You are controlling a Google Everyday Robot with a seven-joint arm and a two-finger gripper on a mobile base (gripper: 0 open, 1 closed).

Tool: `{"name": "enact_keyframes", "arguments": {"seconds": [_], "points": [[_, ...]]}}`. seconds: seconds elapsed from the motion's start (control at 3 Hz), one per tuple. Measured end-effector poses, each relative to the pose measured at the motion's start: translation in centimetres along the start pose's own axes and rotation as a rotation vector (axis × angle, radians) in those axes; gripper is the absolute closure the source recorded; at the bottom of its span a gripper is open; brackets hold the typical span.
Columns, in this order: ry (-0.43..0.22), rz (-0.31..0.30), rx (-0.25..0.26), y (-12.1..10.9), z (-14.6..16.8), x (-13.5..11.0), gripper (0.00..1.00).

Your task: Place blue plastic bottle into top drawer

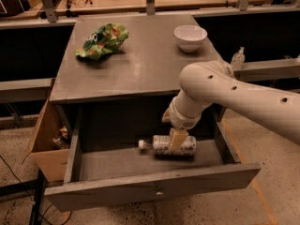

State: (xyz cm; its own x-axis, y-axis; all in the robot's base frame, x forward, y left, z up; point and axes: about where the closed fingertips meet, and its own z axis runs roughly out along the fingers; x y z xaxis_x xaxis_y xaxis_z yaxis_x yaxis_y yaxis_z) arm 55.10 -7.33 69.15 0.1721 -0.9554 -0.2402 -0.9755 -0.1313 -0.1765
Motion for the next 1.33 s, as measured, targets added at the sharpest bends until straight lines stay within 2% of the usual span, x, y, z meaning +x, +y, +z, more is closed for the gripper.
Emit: {"name": "enact_keyframes", "arguments": {"seconds": [0.33, 0.67, 1.0, 1.33], "points": [[-0.021, 0.011, -0.043, 0.2, -0.6, 0.2, 0.00], [-0.056, 0.043, -0.042, 0.2, -2.5, 0.4, 0.19], [-0.105, 0.092, -0.031, 0.4, -5.4, 1.2, 0.42], [-0.196, 0.153, -0.024, 0.5, -9.0, 2.0, 0.65]]}}
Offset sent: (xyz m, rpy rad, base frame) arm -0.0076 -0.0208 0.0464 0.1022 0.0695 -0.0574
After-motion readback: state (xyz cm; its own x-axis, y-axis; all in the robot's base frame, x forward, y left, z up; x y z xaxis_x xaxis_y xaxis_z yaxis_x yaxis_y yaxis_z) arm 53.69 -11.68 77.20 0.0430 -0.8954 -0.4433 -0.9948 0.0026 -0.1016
